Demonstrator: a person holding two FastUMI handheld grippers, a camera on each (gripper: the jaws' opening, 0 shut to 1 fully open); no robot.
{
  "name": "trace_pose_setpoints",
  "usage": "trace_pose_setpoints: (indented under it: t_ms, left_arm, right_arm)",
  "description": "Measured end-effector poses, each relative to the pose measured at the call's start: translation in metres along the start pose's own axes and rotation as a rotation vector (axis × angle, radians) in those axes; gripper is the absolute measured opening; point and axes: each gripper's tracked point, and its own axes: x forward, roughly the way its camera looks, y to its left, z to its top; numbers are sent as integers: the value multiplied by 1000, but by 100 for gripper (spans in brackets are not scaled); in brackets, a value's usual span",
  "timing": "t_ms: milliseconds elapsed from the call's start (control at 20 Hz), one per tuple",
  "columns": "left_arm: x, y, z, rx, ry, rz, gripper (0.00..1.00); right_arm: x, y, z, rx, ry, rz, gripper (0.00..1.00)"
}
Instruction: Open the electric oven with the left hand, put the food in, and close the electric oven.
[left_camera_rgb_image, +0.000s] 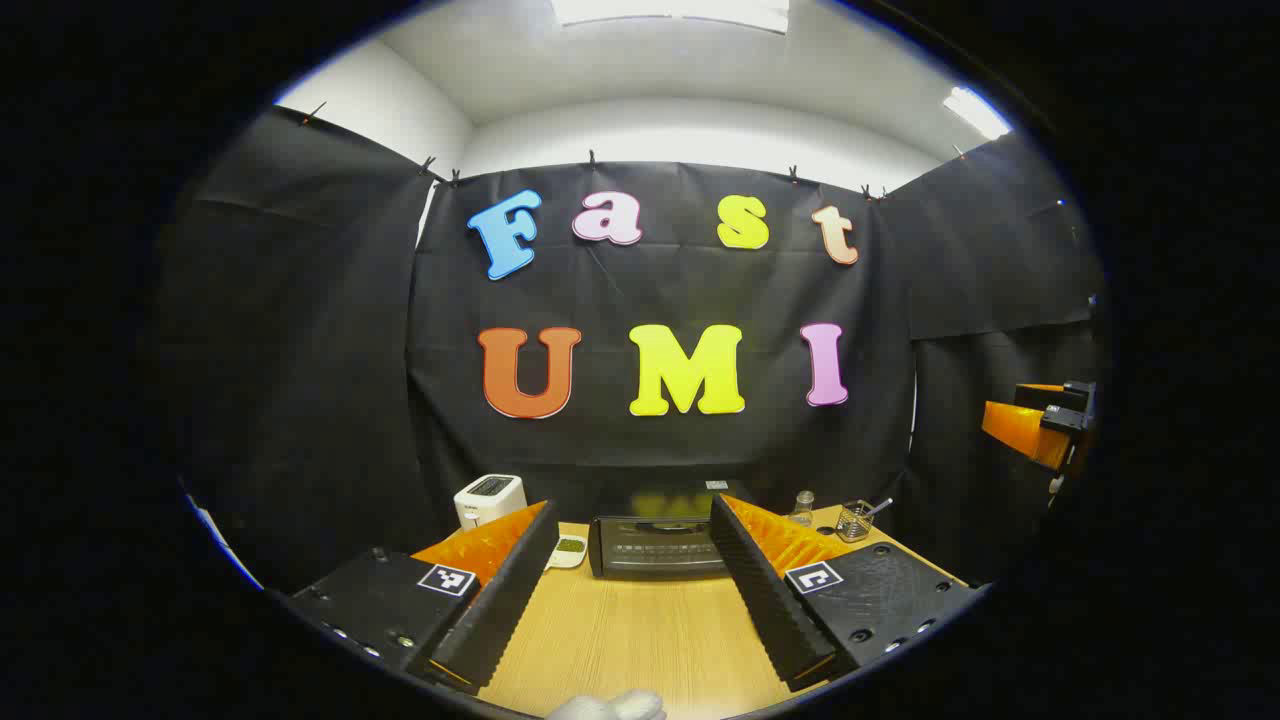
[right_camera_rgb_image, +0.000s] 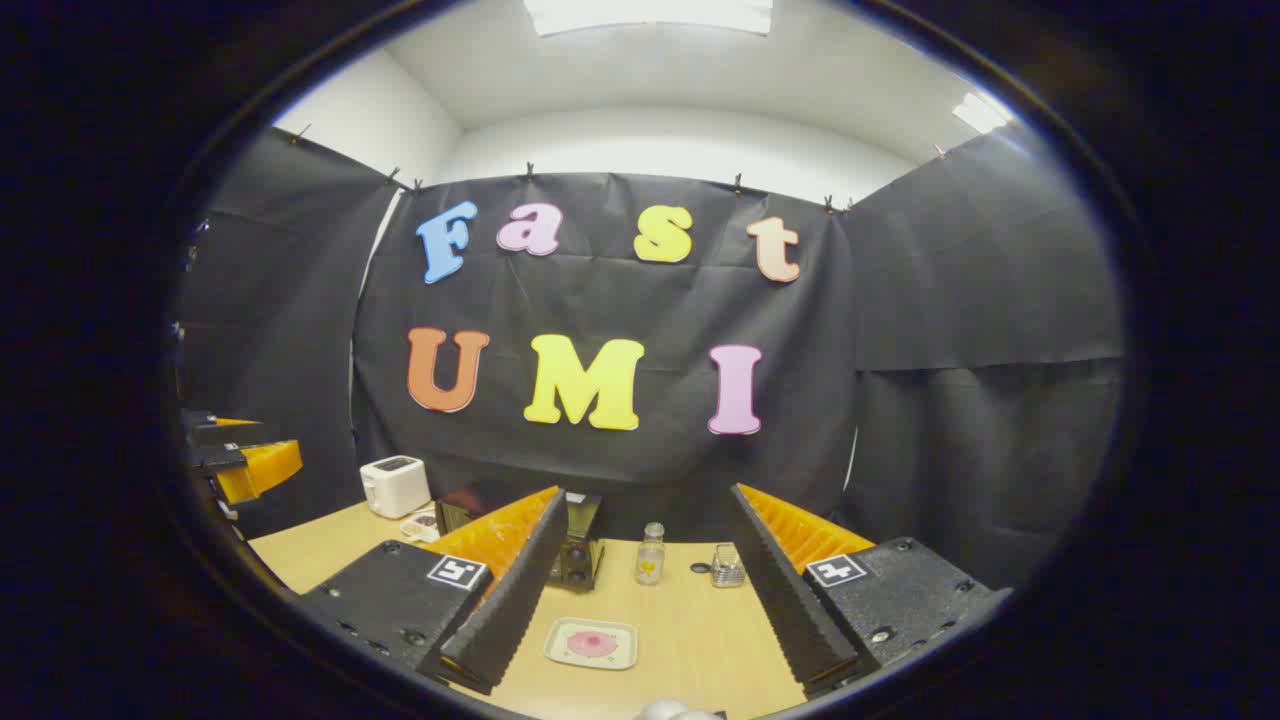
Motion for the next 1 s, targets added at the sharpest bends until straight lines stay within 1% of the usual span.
trace_pose_setpoints:
  t_ms: [350,600,800,1000]
  left_arm:
    - [3,15,-5,25,22,24,97]
    - [3,24,-4,13,15,37,97]
    - [6,27,-4,12,4,33,97]
    - [24,16,-7,6,-9,-2,96]
  right_arm:
    - [6,21,-4,14,20,35,97]
    - [14,33,7,5,5,54,97]
    - [16,38,6,4,4,56,97]
    - [11,28,1,25,12,30,97]
